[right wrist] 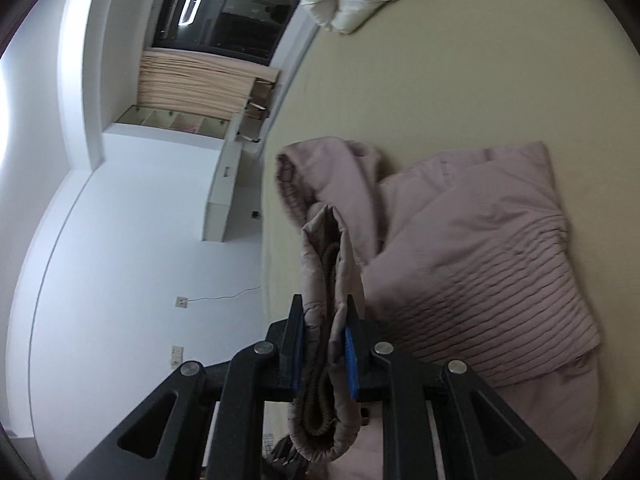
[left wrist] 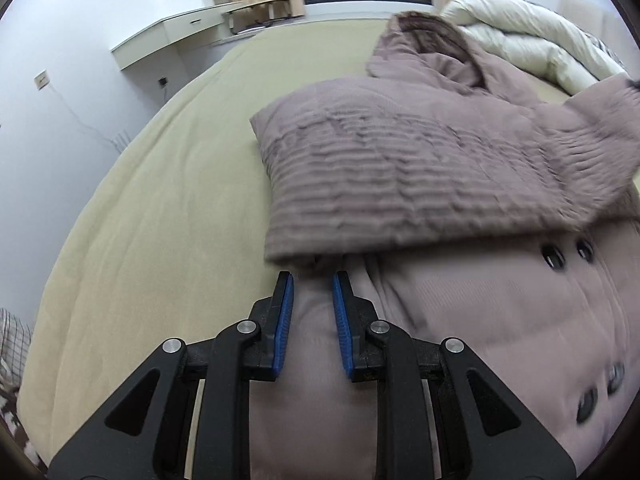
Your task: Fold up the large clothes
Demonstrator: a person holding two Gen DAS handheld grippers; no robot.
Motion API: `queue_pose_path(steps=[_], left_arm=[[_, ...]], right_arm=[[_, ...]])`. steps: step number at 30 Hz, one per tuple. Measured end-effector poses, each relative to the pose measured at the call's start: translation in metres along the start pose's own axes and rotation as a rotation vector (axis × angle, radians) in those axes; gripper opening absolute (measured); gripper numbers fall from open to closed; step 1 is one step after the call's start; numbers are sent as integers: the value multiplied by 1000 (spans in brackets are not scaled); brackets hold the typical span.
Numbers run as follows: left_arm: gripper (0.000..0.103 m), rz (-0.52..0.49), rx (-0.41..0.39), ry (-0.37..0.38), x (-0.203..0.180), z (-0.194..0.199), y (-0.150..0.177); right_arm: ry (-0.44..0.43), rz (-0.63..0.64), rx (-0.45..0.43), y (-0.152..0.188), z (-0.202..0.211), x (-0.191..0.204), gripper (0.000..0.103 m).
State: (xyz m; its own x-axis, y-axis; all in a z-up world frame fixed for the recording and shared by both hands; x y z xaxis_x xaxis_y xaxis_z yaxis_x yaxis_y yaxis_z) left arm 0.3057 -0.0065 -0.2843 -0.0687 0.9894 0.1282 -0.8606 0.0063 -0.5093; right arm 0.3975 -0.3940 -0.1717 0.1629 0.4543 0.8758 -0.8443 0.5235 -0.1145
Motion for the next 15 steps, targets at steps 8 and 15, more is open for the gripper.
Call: queue_pose_path(steps=[8,15], left_arm=[[20,36,-129,52,13,43,-43],[20,-69,-93,-57,-8,-12,-122]], right_arm=[[103,-81,7,-12,-9,-81,19],[148,-3,13,-22,-6,-70,19]])
Point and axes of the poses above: each gripper's, at about its wrist camera, not at the fingertips, and z roughly against the way its jaws point, x to its left, y to its underside, the point moved 7 cm from there along -z, roughly the way its jaws point, and after that the axes turned 8 degrees about x, right-handed, at the moved point
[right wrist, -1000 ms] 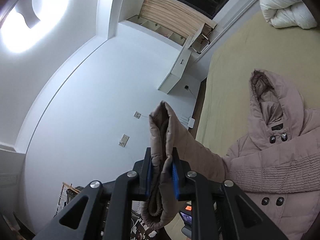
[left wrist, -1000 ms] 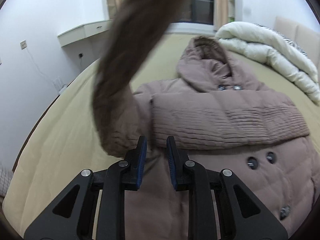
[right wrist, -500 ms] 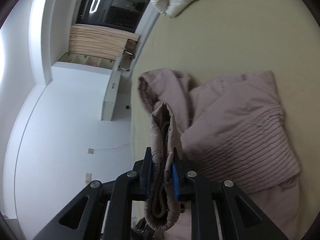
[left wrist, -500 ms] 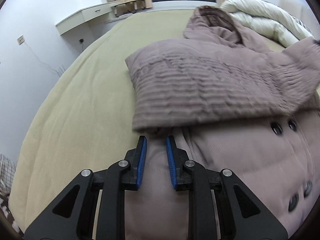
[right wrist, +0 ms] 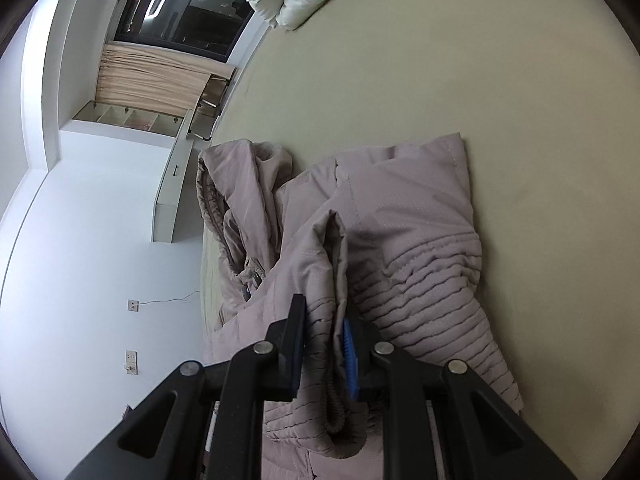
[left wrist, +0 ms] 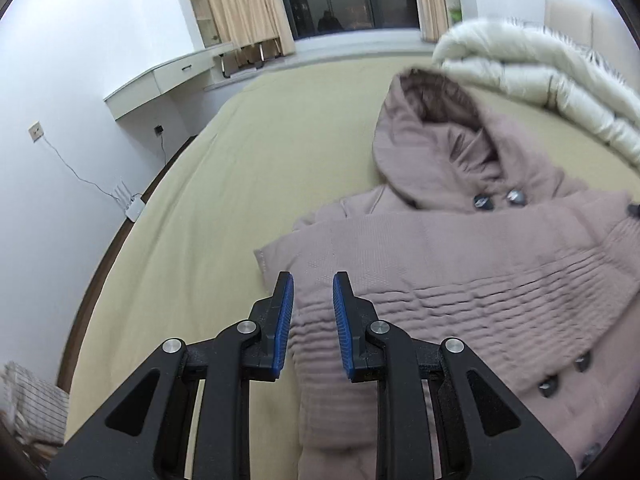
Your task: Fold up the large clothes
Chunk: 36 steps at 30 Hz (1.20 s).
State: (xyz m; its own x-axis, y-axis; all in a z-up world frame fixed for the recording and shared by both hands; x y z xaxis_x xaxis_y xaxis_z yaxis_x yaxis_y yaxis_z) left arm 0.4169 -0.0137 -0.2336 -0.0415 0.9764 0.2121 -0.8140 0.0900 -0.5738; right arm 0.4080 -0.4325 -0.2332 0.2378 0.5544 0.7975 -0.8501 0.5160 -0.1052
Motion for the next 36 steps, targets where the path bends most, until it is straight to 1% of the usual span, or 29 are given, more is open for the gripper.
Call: queue_pose_path(steps=[2,3,4,5,7,8,10,11,12,13,14,16,17,19,21,22,23,24,26,27,28,29,32,34,35,36], left_arm=[[20,-25,75,-4,-9,-31,6],[20,-37,89,-12,-14,-44,12],[20,-45,77,-20,-17,-52,12],[19,-51,59,-33,-19,-55,17],[19,-66,42,-58,-24,-58,17],[19,-67,41,-56,-24,-58,17],[19,-53,45,-29,-19,-56,17],[19,-44,50,-12,-16,-51,14],[20,-32,48,-2,-13,-42,14],[20,-16,32,4,-9,-33,15],[20,6,-5,9,-5,-17,14],[20,16,-76,13,-3,5,4],[20,11,-103,17,-5,14,-3],[20,-9,-119,39,-15,21,-16],[20,-40,-124,32,-27,19,-28],[20,-61,-113,21,-34,12,-31],[20,-81,-84,20,-43,2,-32],[20,-93,-54,26,-50,-10,-33],[20,-124,19,28,-62,-36,-25],[20,-141,28,22,-67,-44,-19],[19,-152,22,14,-71,-51,-15],[19,-158,9,5,-74,-54,-10],[19,-154,2,7,-74,-55,-8],[20,-118,8,52,-68,-49,-12],[20,-84,7,89,-62,-43,-17],[20,-45,-16,121,-55,-35,-25]], right_arm=[[17,8,-3,-1,0,-2,19],[25,7,-2,-1,-1,-5,20],[29,6,2,-3,-4,-10,20],[29,7,5,-4,-9,-16,20],[26,11,1,-3,-13,-26,20],[20,18,-4,-3,-17,-22,20],[5,19,-13,2,-13,-25,22],[11,20,-18,4,-9,-25,28],[38,27,-24,7,-1,-24,32],[78,43,-39,10,8,-22,42],[119,66,-69,12,18,-17,55],[183,124,-140,15,38,0,71],[201,162,-163,15,44,13,71],[175,232,-162,19,45,44,70],[183,310,-142,24,33,74,65],[212,364,-122,27,22,86,60],[248,409,-105,31,9,94,55],[280,437,-89,34,-4,98,54],[350,450,-34,37,-33,85,52],[396,429,-13,37,-42,69,50],[416,412,-3,38,-50,52,38],[419,430,-22,39,-52,42,32],[419,545,-82,52,-51,38,32],[445,599,-92,56,-50,40,33],[444,597,-85,54,-48,44,41],[427,584,-77,54,-44,49,51]])
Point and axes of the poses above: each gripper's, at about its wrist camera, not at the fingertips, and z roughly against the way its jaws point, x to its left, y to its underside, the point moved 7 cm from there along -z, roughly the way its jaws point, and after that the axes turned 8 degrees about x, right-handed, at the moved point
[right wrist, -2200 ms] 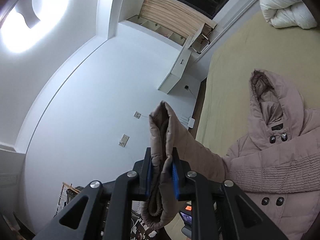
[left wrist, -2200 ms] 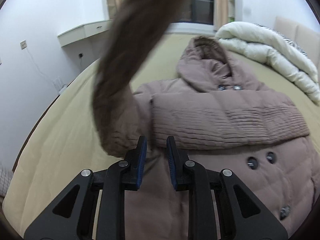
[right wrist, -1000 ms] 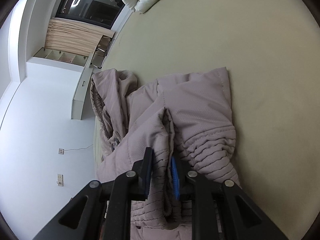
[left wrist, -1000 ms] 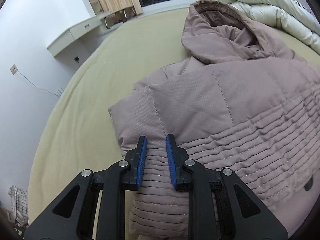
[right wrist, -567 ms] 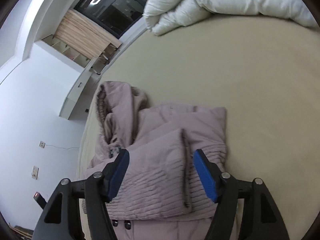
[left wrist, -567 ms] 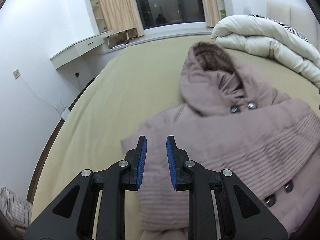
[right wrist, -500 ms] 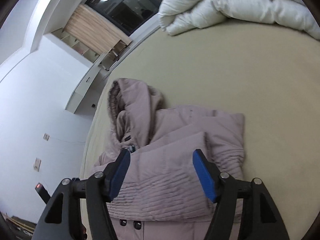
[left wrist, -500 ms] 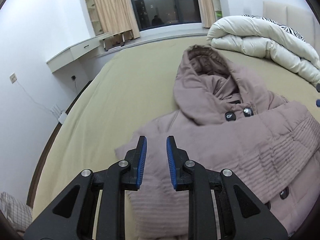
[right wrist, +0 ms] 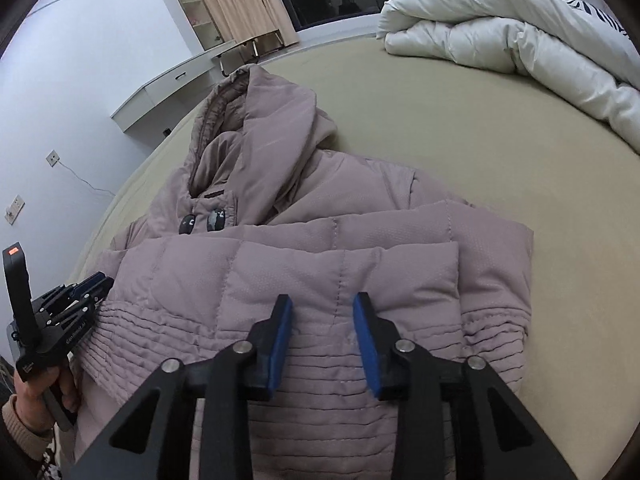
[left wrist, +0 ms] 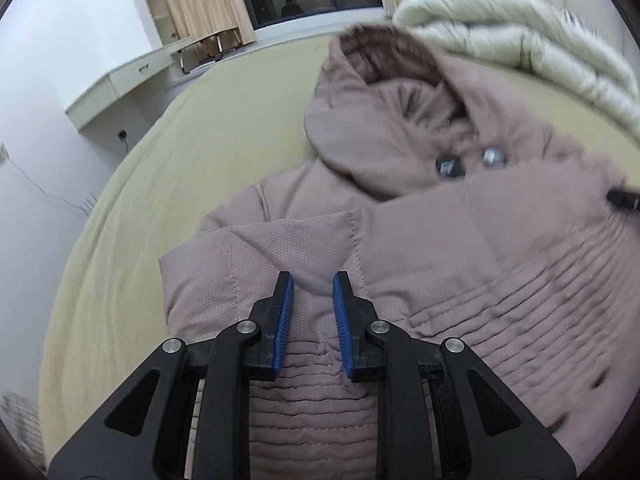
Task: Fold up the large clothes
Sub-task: 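Grasp the hood rim with the left tool while the right tool grasps it too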
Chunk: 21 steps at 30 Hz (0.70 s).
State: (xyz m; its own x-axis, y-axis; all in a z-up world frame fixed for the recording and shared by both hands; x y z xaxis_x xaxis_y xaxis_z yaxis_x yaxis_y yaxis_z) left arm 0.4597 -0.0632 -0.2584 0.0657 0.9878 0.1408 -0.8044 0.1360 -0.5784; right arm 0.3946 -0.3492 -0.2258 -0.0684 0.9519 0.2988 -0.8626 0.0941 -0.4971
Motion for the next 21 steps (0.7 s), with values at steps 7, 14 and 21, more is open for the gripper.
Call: queue_pose_path(steps=[7,14,21], left_arm=[[68,129,-54,118,23,11,-87],[81,91,37,137,-4,-47,-194],[81,93,101,117,-29,-124,-250]], right_arm=[[-47,-4,-163,-56,46,20,102],[-14,-10,-108,-106,15,21,94],[-20,1,-71,-129,-19,24,92]])
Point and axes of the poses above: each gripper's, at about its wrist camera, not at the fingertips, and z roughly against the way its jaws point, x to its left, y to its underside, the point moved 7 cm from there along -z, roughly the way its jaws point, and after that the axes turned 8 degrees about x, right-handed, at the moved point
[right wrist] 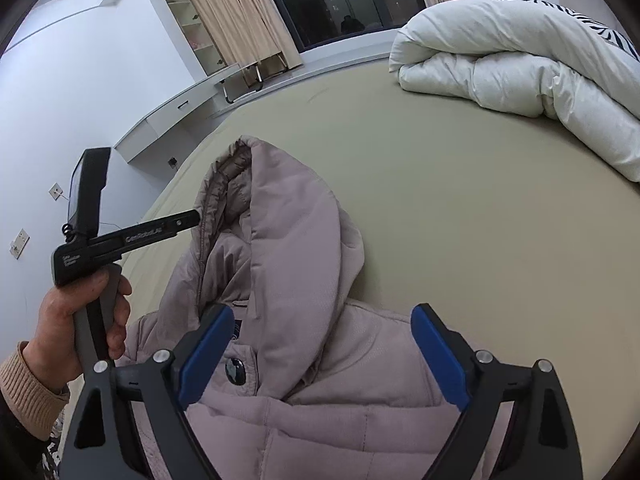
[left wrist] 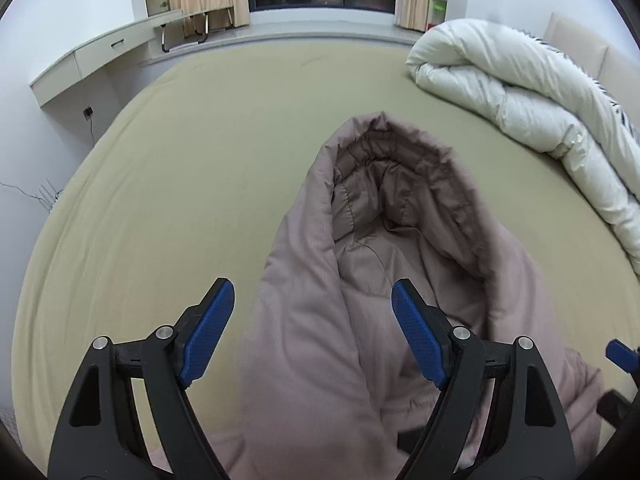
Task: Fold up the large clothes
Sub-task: 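Grasp the hood rim with the left tool while the right tool grasps it too, then fold the hood down over the coat body with both tools and release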
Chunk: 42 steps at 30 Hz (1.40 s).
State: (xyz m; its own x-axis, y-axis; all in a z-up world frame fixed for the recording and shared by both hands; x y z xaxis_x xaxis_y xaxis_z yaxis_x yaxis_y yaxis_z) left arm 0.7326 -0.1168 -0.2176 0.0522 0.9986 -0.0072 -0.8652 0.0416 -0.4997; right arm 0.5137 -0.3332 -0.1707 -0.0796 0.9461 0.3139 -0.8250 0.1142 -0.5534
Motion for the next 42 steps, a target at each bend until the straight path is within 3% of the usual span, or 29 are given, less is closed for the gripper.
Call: queue_pose_path(steps=[3,5,11,15,18,22,23,26,30,35,42], left_arm=[[72,51,29,10,8,-31,-9],[47,50,77,14,12,-52,-12],[19,86,75,70,21,-61,-9],[14,67,39,92,21,-49,-5],[11,34,14,69,23,-39,2],[10,27,-11,55,23,-27,12],[9,33,-17,58,24,-22,19],[9,61,-59,86,27,0,23],[8,66,-134,109,39,43,36],[7,93,-190,143,49,101,76],[7,85,-226,191,44,184,159]], right_arm=[[-1,16,8,-12,-13,5,91],[-8,21,11,-21,-21,10,91],[4,49,18,-58,-54,37,91],[51,34,43,-84,-89,50,91],[148,71,85,-93,-119,54,79],[289,95,141,-95,-143,45,42],[282,84,139,-95,-141,42,29],[246,74,94,-94,-119,39,15],[203,55,32,-91,-80,34,12],[158,50,-33,-73,-23,32,11],[113,25,-47,-6,49,32,11]])
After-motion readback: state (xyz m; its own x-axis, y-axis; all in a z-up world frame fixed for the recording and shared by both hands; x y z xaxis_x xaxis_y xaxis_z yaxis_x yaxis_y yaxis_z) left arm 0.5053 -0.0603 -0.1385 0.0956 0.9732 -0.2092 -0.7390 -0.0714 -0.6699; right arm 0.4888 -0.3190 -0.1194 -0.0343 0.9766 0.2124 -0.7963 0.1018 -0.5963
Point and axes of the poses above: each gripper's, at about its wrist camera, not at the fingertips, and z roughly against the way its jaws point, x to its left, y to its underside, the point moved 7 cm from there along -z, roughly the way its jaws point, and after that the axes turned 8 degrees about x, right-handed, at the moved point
